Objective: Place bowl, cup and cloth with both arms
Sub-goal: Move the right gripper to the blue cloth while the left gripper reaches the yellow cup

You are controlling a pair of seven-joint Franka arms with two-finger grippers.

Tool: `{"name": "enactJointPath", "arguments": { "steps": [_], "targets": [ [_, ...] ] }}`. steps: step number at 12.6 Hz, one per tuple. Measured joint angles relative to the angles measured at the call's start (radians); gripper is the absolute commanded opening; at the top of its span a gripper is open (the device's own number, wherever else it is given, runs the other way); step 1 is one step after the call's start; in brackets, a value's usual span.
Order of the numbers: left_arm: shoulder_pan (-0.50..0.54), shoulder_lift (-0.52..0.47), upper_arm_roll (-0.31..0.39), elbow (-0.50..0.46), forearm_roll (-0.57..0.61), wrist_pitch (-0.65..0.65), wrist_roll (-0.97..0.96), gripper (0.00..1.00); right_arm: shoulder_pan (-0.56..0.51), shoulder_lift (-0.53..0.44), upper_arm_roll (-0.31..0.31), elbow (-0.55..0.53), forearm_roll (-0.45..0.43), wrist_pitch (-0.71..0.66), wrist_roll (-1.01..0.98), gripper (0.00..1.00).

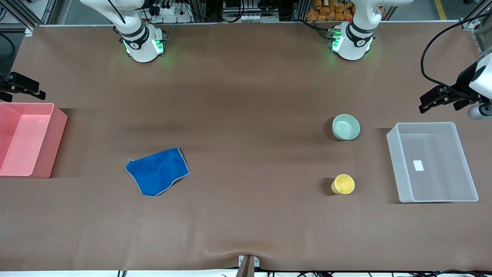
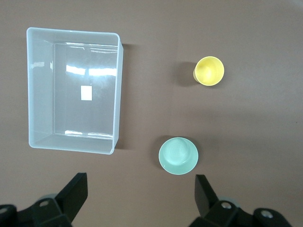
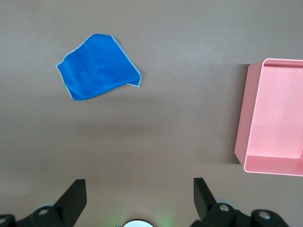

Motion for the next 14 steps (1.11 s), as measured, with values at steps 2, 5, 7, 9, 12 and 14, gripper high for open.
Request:
{"name": "enactJointPath", "arguments": {
  "steps": [2,5,7,9,12,14],
  "targets": [
    [-0.002,0.002,-0.001,0.000,0.000,0.000,0.001,1.00,-0.004,0.000,-0.003,0.001,0.000,0.001,0.000,1.00],
    [-0.002,0.003,-0.002,0.000,0.000,0.000,0.001,1.00,-0.008,0.000,-0.007,0.001,0.000,0.001,0.000,1.00],
    [-0.002,0.006,-0.002,0.000,0.000,-0.001,0.001,1.00,-0.005,0.000,-0.004,0.001,0.000,0.000,0.000,1.00],
    [-0.002,0.014,-0.002,0.000,0.000,-0.001,0.000,1.00,-0.004,0.000,-0.002,-0.001,0.000,-0.004,0.000,1.00],
    [0.000,0.019,-0.002,0.000,0.000,-0.001,0.000,1.00,0.005,0.010,0.001,-0.024,0.000,-0.026,0.000,1.00],
    [0.002,0.019,-0.001,0.000,0.000,-0.003,0.000,1.00,0.027,0.045,0.003,-0.054,0.000,-0.028,0.000,1.00]
  ]
}}
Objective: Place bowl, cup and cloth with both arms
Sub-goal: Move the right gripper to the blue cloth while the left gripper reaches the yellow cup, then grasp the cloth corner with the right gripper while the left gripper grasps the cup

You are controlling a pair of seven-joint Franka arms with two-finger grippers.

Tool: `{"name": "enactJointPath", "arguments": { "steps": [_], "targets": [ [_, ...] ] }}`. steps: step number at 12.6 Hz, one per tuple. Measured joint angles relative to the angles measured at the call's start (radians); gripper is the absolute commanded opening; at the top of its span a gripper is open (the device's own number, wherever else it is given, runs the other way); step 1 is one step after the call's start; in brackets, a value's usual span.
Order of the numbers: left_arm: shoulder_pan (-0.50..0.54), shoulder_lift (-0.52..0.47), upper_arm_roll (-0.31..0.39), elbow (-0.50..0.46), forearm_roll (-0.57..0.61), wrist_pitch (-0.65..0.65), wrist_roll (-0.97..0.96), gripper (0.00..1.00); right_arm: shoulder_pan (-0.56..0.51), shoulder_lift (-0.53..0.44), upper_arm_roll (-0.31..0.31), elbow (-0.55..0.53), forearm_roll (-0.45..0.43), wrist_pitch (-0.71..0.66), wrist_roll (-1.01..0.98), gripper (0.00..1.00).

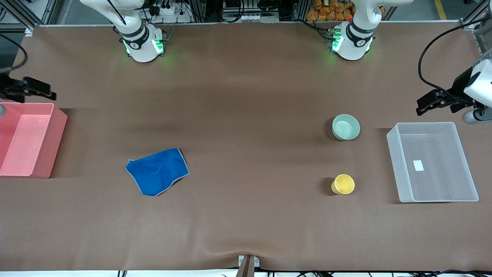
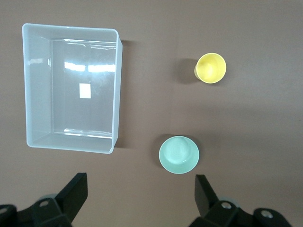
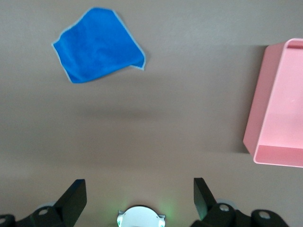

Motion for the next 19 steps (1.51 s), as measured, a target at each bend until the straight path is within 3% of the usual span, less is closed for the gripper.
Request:
{"name": "enactJointPath", "arguments": {
  "steps": [6,12,19],
  "targets": [
    [-0.002,0.033,0.000,-0.002,0.000,-0.006,-0.001,1.00,0.043,0.115,0.001,-0.020,0.000,0.062,0.000,1.00],
    [-0.003,0.254,-0.001,0.054,0.000,0.111,-0.002,1.00,0.066,0.151,0.001,-0.142,0.000,0.284,0.000,1.00],
    [-0.005,0.426,-0.004,0.081,-0.049,0.333,-0.041,1.00,0.120,0.335,-0.003,-0.156,0.007,0.525,0.017,1.00]
  ]
}}
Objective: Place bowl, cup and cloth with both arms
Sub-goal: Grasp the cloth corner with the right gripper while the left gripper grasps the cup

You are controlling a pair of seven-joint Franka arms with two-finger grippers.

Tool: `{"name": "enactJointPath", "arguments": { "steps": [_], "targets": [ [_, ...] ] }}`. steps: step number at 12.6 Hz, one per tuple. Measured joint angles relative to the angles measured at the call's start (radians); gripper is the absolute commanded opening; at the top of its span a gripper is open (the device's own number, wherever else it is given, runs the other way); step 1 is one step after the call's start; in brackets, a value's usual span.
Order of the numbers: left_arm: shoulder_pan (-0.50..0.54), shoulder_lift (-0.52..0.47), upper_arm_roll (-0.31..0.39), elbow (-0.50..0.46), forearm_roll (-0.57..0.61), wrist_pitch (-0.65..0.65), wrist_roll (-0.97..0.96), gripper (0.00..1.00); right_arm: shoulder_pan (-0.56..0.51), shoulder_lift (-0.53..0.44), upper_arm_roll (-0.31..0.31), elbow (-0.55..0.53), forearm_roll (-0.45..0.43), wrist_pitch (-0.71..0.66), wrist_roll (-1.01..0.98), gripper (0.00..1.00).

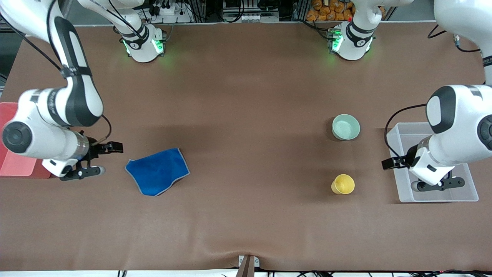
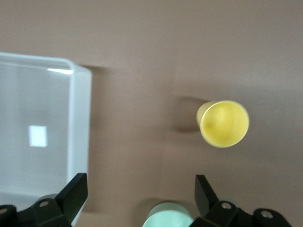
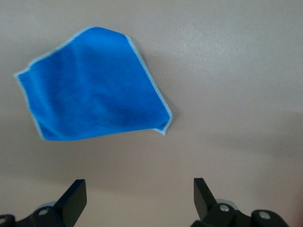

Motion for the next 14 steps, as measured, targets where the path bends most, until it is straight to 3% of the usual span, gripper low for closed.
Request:
{"name": "enactJointPath", "arguments": {
  "steps": [3,5,10,14],
  "targets": [
    [-0.007,0.072,-0.009,0.026,-0.015,0.065,-0.001,1.00,-0.078,0.082,-0.009,-0.001,0.074,0.116,0.087,1.00],
    [-0.021,0.124,-0.014,0.050,-0.016,0.091,-0.002,1.00,-0.077,0.113,-0.006,-0.015,0.086,0.157,0.245,1.00],
    [-0.039,0.209,-0.019,0.063,-0.017,0.182,-0.015,1.00,-0.005,0.118,0.004,-0.236,0.087,0.484,0.520,1.00],
    [-0.043,0.232,-0.024,0.066,-0.025,0.193,-0.029,1.00,0.009,0.117,0.002,-0.273,0.088,0.526,0.642,1.00]
  ]
}}
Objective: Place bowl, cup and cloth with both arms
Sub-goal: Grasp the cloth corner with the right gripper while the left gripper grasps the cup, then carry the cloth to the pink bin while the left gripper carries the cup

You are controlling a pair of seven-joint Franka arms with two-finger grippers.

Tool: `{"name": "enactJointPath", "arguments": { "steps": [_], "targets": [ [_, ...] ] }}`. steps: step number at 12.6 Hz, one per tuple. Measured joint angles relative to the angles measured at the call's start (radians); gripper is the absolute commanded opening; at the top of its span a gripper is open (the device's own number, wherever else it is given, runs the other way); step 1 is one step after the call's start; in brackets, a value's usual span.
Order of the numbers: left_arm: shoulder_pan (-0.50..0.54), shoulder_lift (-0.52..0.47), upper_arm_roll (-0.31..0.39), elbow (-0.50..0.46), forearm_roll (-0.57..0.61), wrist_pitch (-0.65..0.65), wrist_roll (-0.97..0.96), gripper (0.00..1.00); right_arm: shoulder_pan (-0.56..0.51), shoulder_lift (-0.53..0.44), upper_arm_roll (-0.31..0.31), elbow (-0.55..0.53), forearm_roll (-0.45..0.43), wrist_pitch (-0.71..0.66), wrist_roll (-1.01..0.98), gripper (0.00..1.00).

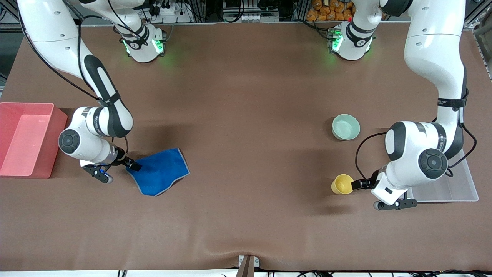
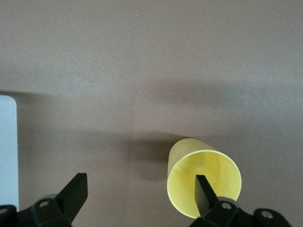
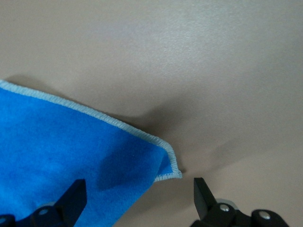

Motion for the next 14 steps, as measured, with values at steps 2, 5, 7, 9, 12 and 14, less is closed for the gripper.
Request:
{"name": "enactJointPath", "arguments": {
  "steps": [2,5,7,9,12,14],
  "targets": [
    [-0.003,0.006,-0.001,0.000,-0.033,0.000,-0.001,0.91,0.003,0.000,0.003,-0.009,0.000,0.060,0.039,1.00],
    [-0.009,0.013,-0.001,0.000,-0.038,0.000,-0.002,0.78,0.006,0.000,0.004,-0.020,0.000,0.087,0.049,0.08],
    [-0.013,0.027,-0.001,-0.002,-0.038,0.000,-0.002,0.78,0.006,0.001,0.004,-0.026,0.000,0.093,0.051,0.00],
    [-0.018,0.045,-0.002,-0.003,-0.038,0.000,-0.002,0.73,0.006,0.001,0.004,-0.040,0.000,0.122,0.051,0.00],
    [-0.053,0.066,-0.002,-0.003,-0.036,0.006,-0.002,0.26,0.007,0.001,0.004,-0.065,0.000,0.170,0.051,0.00],
    [-0.066,0.075,-0.002,-0.003,-0.019,0.008,-0.002,0.05,0.009,-0.001,0.004,-0.065,0.000,0.172,0.050,0.00]
  ]
}}
